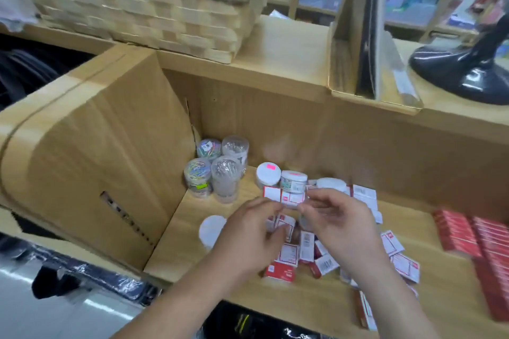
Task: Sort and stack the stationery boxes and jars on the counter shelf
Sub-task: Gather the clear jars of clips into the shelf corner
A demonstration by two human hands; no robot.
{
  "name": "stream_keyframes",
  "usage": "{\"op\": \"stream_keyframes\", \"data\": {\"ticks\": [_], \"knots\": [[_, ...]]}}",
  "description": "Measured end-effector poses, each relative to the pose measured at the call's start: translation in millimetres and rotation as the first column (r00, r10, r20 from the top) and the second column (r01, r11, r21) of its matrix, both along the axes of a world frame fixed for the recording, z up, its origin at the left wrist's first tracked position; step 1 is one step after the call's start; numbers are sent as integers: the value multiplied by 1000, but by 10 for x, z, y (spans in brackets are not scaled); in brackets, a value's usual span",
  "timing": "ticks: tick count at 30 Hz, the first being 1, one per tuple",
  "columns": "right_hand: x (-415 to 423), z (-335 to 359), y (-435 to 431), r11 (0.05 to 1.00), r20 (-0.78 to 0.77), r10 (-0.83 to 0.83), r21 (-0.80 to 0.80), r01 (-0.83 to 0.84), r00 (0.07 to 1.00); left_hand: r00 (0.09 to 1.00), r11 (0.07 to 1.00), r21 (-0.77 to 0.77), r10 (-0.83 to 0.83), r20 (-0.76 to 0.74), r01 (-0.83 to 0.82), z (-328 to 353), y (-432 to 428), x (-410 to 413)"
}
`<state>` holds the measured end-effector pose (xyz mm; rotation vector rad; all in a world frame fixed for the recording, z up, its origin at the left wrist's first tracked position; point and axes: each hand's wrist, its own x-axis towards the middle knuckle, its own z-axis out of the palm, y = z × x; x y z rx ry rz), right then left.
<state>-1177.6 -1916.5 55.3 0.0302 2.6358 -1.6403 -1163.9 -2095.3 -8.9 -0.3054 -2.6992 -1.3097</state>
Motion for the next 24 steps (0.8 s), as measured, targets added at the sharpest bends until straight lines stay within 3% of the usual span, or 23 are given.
{"op": "stream_keyframes", "data": {"ticks": [5, 9, 12, 17, 20, 24], "knots": [[214, -16, 556, 981, -110, -142, 117, 155, 984, 976, 961, -235, -103, 193, 148, -92, 552, -359], [301, -175, 789, 946, -141, -204, 225, 232, 969, 978, 937, -349, 48, 202, 26, -98, 757, -456], [288, -281, 899, 882, -164, -133, 430, 192, 977, 971, 918, -397, 103, 214, -10, -49, 831, -467], [166, -384, 915, 804, -7, -61, 593, 53, 998, 990, 944, -321, 111, 86, -78, 72, 773, -331], [98, -427, 905, 753, 14, -17, 659, 4, 1000, 991, 981, -147, 130, 19, -126, 180, 657, -181], [26, -502, 921, 705, -77, 35, 708, 30, 996, 987, 983, 99, 150, 55, -155, 281, 423, 19]]}}
